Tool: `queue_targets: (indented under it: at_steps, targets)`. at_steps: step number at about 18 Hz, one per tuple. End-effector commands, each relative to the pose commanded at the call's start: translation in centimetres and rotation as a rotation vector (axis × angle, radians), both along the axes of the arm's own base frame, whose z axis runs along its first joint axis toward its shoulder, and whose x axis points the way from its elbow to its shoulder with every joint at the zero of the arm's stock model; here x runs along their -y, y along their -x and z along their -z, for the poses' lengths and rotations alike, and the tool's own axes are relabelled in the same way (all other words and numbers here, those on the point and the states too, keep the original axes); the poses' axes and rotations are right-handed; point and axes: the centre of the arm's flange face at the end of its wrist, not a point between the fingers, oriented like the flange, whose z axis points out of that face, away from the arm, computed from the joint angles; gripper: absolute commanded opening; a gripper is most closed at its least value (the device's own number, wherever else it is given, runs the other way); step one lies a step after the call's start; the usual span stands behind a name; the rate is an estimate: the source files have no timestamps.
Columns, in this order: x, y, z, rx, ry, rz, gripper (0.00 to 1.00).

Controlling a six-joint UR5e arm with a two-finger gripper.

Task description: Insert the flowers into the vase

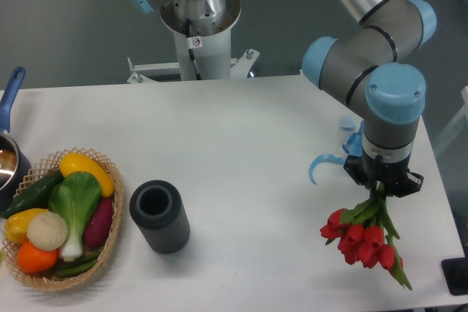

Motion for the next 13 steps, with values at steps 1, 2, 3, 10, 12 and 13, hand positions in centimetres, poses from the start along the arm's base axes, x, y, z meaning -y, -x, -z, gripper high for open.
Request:
queue_targets:
  at_steps: [1, 2, 3, 10, 12, 13]
  targets:
    - [-0.3, -0.4, -0.6, 0.011, -0.043, 0.01, 0.0]
    - [-0.6, -0.8, -1.3, 0.025, -0.093, 0.023, 0.0]
    - [-0.8, -1.2, -2.2, 0.036, -0.142, 0.035, 0.0]
    - [-4.1, -5.7, -5.7, 0.094, -0.519, 0.14, 0.0]
    - [-6.0, -7.8, -6.3, 0.173, -0.663, 0.206, 0.0]
    - [-6.9, -9.0, -6.5, 0.218, -0.718, 0.246, 0.0]
